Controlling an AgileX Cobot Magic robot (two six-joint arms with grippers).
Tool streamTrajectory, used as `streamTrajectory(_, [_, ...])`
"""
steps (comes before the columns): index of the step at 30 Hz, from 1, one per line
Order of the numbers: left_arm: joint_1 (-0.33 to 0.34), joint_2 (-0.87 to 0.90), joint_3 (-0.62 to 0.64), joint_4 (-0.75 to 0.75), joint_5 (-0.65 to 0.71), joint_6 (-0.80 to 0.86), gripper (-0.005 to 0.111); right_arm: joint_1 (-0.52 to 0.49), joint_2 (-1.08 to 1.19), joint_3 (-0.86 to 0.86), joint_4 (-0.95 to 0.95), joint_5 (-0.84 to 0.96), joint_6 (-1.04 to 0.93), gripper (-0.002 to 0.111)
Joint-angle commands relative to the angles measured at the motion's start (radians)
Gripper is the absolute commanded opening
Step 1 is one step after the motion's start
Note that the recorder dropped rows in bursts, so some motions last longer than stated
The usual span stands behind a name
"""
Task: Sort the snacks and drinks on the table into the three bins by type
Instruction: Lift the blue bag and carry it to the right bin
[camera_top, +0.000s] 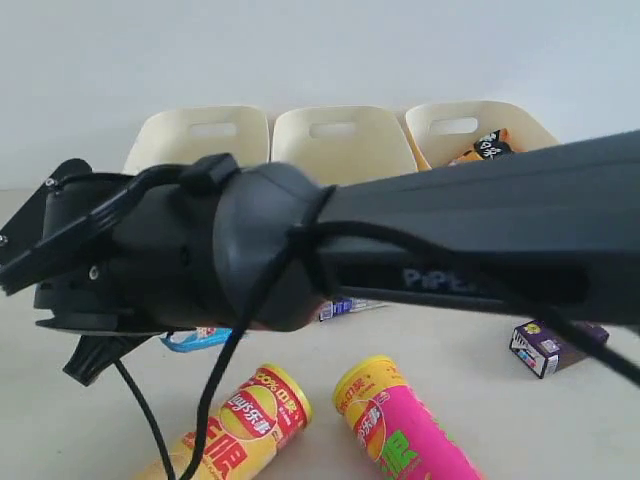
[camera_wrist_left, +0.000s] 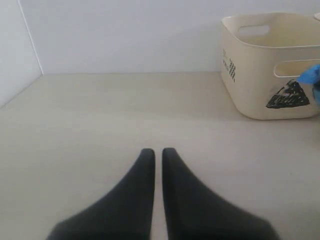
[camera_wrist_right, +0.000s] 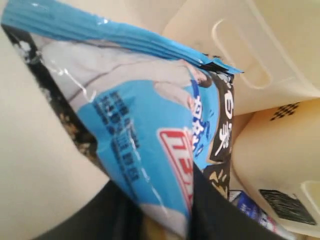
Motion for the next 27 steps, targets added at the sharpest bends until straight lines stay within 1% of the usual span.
streamTrajectory(1, [0.0,-0.004,0.004,-0.004,-0.001,-0.006,0.004,0.007,-0.103,0.066,-0.044,-0.001,-0.01,0.0])
streamTrajectory(6, [0.0,-0.004,0.004,-0.004,-0.001,-0.006,0.004,0.007,-0.203,0.165,-0.092,0.0,-0.01,0.0])
streamTrajectory(10, [0.0,-0.004,0.004,-0.004,-0.001,-0.006,0.004,0.007,-0.295,0.212,-0.111,0.007,-0.016,0.0])
streamTrajectory(17, [0.0,-0.004,0.004,-0.004,-0.001,-0.006,0.004,-0.01,-0.396,0.221,-0.125,0.067,-0.089,0.0])
streamTrajectory(21, [0.0,-0.004,0.004,-0.004,-0.001,-0.006,0.004,-0.062,-0.442,0.221,-0.122,0.071,-0.14,0.0])
streamTrajectory(27, [0.0,-0.004,0.004,-0.004,-0.001,-0.006,0.004,-0.179,-0.472,0.221,-0.121,0.05,-0.23,0.0])
